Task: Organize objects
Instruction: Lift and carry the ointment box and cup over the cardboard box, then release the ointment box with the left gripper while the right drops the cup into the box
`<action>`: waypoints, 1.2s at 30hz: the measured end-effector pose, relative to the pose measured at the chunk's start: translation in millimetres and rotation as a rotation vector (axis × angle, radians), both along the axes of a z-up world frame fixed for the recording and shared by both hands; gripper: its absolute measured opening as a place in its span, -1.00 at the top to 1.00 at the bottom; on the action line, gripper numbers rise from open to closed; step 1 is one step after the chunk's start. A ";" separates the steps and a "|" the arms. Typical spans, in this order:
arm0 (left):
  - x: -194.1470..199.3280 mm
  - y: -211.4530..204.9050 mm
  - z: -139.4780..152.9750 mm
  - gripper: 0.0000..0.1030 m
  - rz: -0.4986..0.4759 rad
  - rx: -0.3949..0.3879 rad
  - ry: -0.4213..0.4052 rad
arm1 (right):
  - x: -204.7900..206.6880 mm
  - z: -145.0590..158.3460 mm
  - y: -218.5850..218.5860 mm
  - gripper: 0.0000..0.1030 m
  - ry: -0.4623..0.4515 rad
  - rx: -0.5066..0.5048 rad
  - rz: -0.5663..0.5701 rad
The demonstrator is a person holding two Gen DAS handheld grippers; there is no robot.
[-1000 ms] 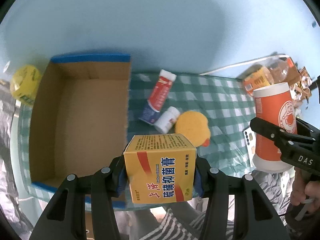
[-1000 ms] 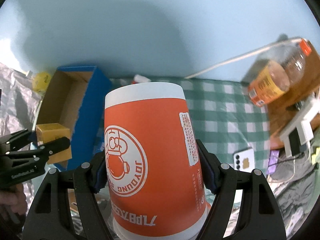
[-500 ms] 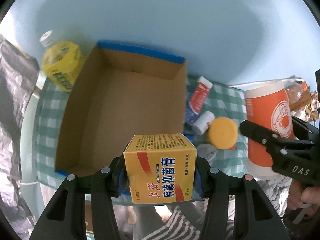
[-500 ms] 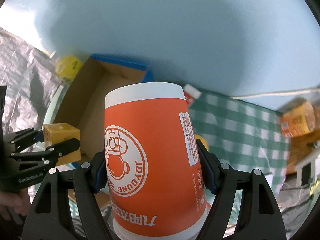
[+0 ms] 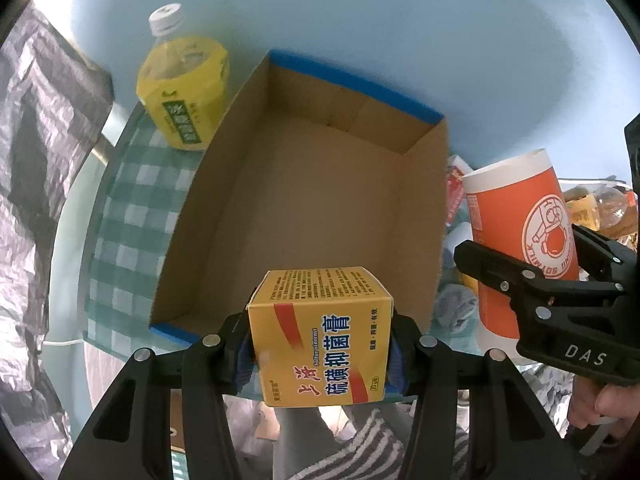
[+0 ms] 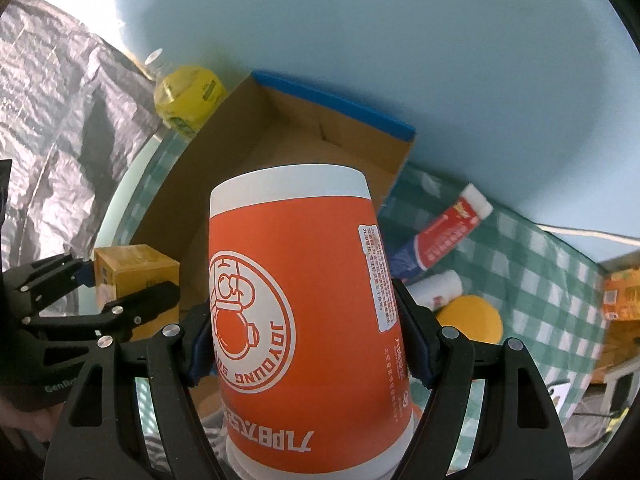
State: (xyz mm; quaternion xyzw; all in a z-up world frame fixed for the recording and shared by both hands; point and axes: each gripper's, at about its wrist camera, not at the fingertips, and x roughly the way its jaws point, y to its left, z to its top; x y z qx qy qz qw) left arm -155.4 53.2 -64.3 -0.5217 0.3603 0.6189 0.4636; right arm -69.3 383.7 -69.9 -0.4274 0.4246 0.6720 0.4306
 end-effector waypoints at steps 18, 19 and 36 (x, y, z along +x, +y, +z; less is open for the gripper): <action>-23.9 -9.7 -11.6 -0.05 0.021 -0.033 0.018 | -38.5 -22.6 14.4 -0.61 -0.033 -0.017 -0.117; -23.7 -9.5 -10.7 -0.05 0.020 -0.032 0.020 | -38.4 -22.1 16.3 -0.64 -0.031 -0.014 -0.123; -6.5 -2.2 0.0 -0.06 -0.002 -0.010 0.002 | -11.0 -4.6 15.8 -0.64 -0.023 0.014 -0.238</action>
